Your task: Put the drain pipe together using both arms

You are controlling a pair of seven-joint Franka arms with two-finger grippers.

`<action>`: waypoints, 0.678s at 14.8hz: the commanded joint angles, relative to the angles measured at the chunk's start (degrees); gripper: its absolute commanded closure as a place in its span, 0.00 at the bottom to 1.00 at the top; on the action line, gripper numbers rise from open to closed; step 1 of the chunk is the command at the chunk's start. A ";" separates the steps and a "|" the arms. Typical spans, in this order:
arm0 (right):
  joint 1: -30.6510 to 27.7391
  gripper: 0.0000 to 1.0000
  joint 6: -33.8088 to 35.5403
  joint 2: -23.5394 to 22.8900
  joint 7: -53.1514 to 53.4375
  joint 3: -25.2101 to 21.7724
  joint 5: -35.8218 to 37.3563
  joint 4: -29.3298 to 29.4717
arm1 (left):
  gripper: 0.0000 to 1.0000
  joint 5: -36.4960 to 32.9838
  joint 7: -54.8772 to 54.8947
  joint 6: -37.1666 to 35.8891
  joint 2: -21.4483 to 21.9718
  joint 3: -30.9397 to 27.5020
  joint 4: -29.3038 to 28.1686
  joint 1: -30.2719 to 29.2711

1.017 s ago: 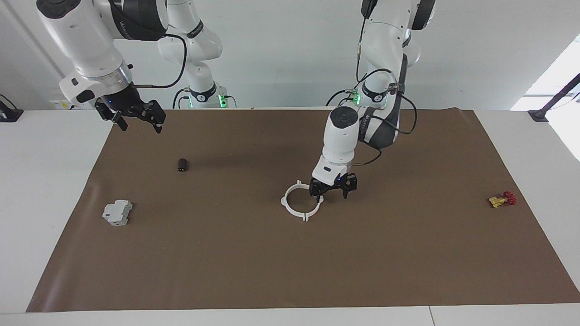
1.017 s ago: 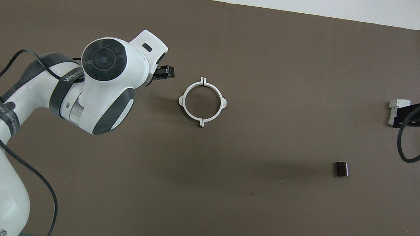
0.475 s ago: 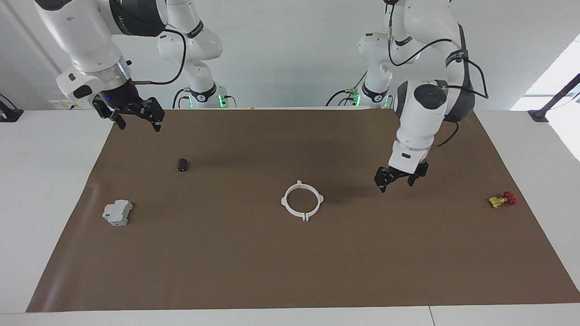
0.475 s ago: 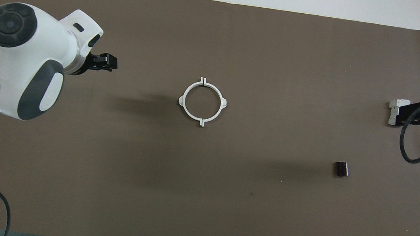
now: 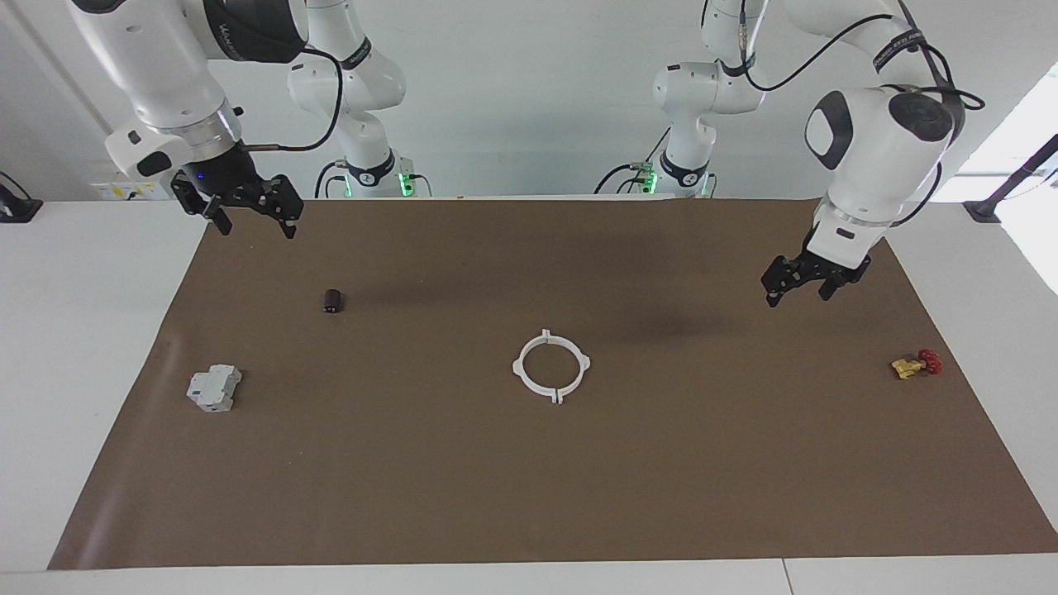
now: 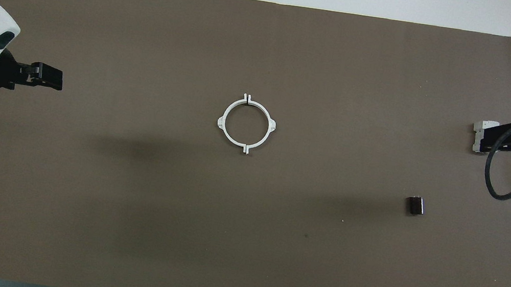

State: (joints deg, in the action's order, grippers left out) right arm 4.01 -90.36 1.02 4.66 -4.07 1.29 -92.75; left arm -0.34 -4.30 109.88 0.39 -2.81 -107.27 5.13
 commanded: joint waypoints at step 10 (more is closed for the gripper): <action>-1.02 0.00 0.27 0.12 -1.32 0.64 -0.32 0.46 | 0.00 1.74 5.53 -20.83 0.58 -0.79 15.67 -6.00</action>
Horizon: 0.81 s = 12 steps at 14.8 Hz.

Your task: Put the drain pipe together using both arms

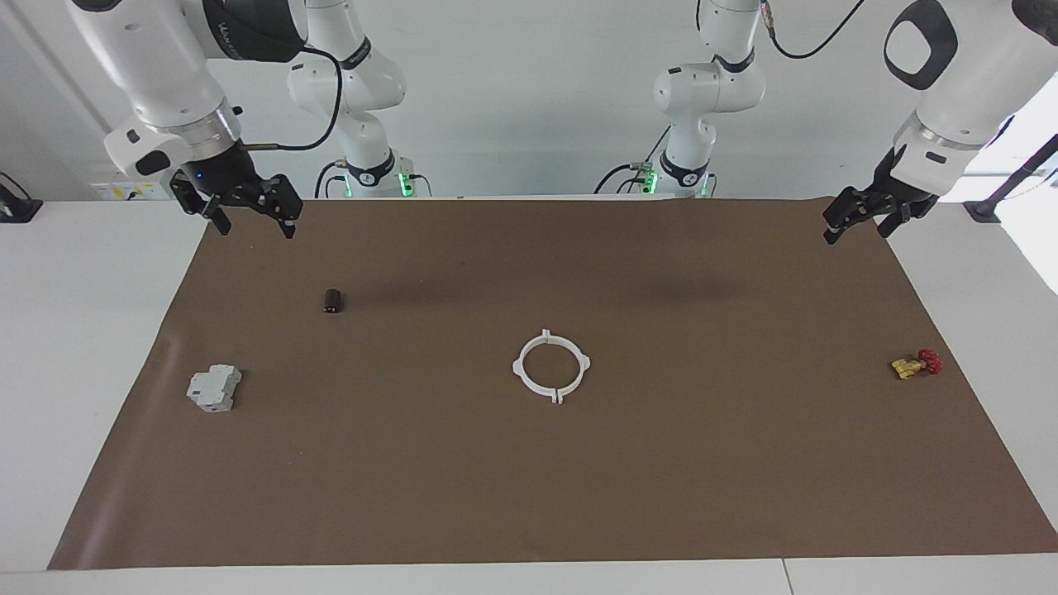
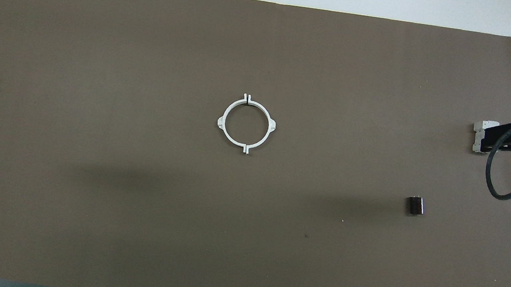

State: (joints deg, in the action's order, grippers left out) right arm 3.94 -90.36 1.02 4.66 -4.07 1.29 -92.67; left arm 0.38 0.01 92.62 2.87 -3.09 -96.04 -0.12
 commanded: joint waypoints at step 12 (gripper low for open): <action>-1.04 0.00 0.19 0.21 -1.32 0.64 -0.32 0.38 | 0.00 0.59 2.54 -3.85 -1.64 -0.51 3.05 -0.84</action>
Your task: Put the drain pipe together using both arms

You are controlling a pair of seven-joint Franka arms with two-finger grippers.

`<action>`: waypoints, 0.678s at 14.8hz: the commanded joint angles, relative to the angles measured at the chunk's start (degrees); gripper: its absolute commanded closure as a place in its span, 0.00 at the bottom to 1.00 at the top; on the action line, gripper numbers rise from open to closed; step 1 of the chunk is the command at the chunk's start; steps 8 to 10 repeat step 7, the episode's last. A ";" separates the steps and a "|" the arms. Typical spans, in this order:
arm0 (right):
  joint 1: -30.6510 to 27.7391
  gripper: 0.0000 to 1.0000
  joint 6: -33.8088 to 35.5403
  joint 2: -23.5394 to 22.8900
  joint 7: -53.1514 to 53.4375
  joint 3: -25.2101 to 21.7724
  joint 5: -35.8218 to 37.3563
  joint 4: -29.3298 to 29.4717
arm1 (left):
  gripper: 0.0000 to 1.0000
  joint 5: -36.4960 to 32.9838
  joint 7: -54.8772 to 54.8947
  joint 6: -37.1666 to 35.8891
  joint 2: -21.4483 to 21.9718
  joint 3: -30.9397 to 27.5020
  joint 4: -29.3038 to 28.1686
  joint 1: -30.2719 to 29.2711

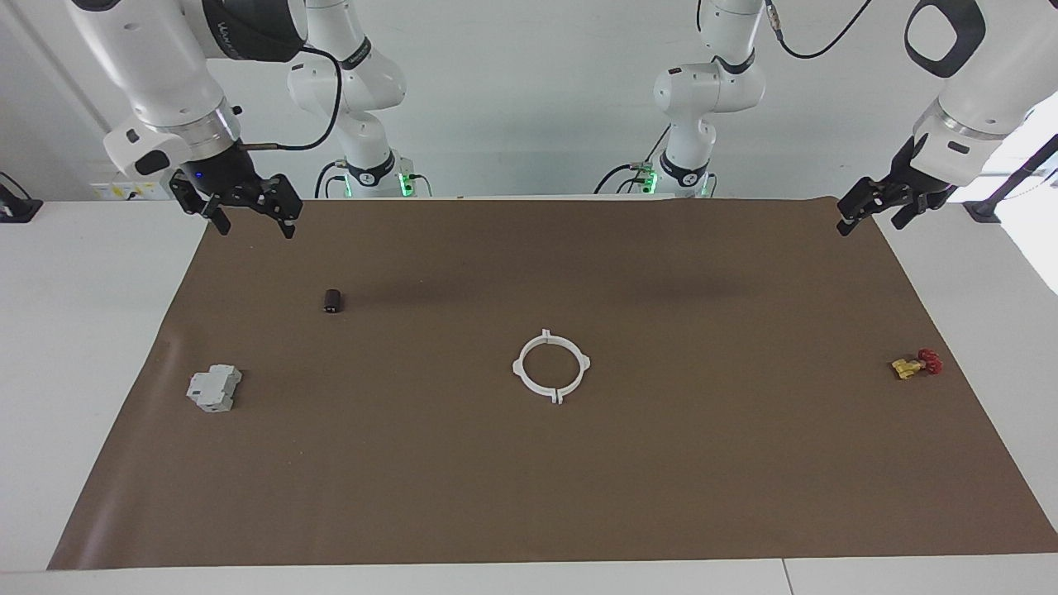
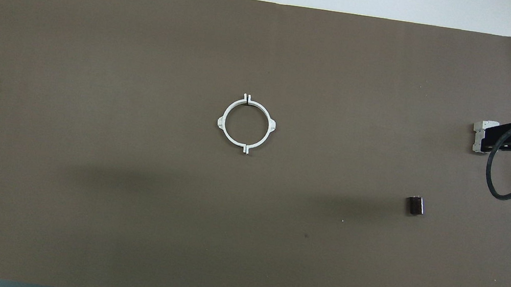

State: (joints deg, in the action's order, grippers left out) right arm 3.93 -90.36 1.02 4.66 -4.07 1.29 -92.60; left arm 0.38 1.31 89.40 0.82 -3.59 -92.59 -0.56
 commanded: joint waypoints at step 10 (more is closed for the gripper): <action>-0.94 0.00 -0.08 0.21 -1.31 0.64 -0.32 0.32 | 0.00 0.50 0.89 -0.54 0.67 -0.01 -0.93 -0.31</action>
